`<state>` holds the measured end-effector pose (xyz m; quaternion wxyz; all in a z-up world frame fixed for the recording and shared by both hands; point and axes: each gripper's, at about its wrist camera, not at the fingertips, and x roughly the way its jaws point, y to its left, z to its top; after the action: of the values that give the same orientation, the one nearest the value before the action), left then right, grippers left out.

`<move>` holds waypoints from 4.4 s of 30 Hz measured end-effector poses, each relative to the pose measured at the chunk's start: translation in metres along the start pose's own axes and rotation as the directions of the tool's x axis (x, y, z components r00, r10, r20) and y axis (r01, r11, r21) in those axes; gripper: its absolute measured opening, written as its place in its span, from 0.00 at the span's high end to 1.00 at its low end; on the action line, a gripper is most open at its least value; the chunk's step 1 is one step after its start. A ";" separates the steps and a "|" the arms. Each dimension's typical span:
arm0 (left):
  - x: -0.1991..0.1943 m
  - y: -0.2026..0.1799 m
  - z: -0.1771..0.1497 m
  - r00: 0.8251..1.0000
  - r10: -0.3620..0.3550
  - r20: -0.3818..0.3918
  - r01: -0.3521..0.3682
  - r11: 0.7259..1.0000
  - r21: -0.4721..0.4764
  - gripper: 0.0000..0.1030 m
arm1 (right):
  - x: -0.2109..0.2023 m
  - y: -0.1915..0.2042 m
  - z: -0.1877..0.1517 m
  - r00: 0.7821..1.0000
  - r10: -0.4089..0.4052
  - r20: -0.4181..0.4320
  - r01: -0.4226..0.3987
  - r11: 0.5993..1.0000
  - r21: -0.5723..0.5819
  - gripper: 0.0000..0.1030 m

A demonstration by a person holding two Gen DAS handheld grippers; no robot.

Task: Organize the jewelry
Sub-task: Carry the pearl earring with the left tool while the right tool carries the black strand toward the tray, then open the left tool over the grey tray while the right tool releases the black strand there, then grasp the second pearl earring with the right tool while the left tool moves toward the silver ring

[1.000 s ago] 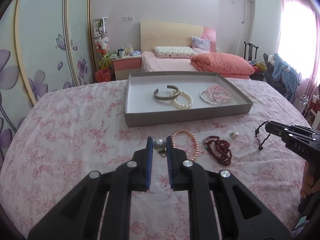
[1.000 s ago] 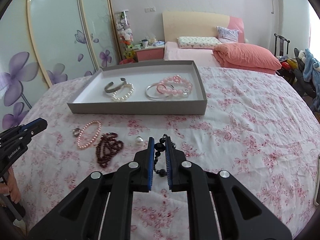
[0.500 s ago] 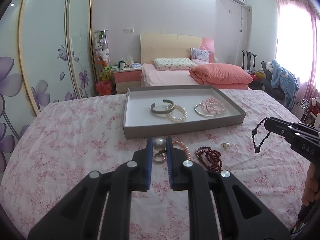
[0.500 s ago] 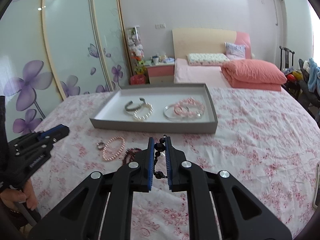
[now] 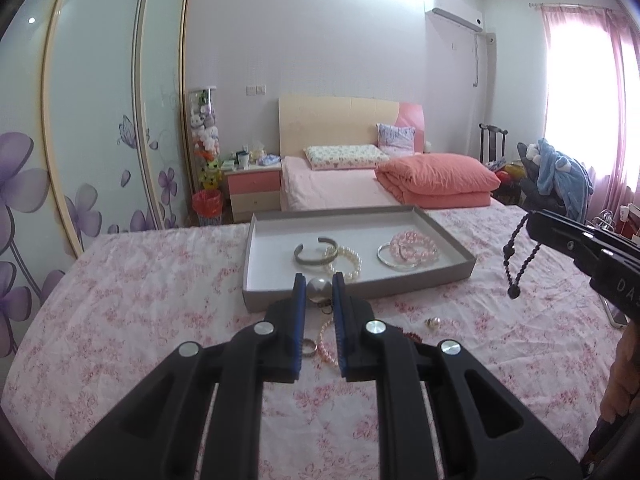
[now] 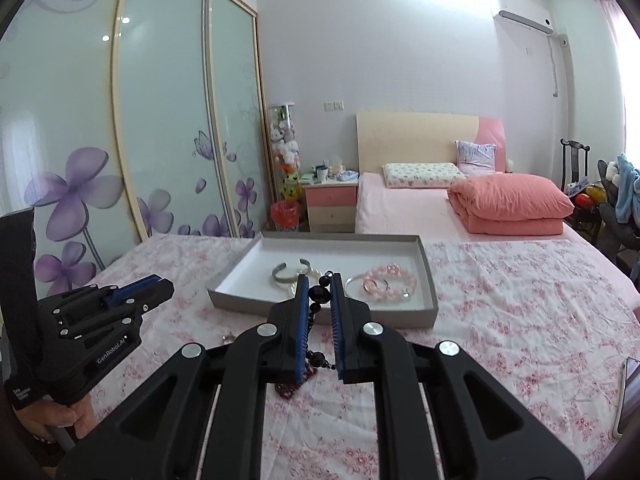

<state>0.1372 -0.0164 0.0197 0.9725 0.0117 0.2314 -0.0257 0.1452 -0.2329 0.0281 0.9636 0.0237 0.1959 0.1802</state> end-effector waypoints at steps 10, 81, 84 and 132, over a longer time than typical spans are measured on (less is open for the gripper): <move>-0.002 -0.010 0.020 0.998 0.008 0.068 -0.008 1.000 0.002 0.86 | -0.003 0.001 0.015 0.997 -0.014 0.082 0.014 1.000 -0.005 0.89; 0.198 0.037 0.056 0.981 -0.044 -0.190 0.012 0.986 -0.164 0.67 | 0.191 -0.077 0.025 0.972 0.003 -0.233 0.053 0.971 0.231 0.55; 0.186 0.045 0.053 0.981 -0.031 -0.190 0.001 0.988 -0.153 0.66 | 0.185 -0.077 0.022 0.970 0.005 -0.241 0.049 0.974 0.219 0.55; 0.106 0.027 -0.048 0.937 0.046 -0.347 -0.001 0.992 0.128 0.37 | 0.136 -0.073 -0.067 0.873 -0.121 -0.472 0.137 0.991 -0.001 0.86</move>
<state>0.2116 0.0074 -0.0708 0.9134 0.0801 0.3982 -0.0259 0.2609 -0.2540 -0.0925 0.8966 -0.0185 0.4279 0.1128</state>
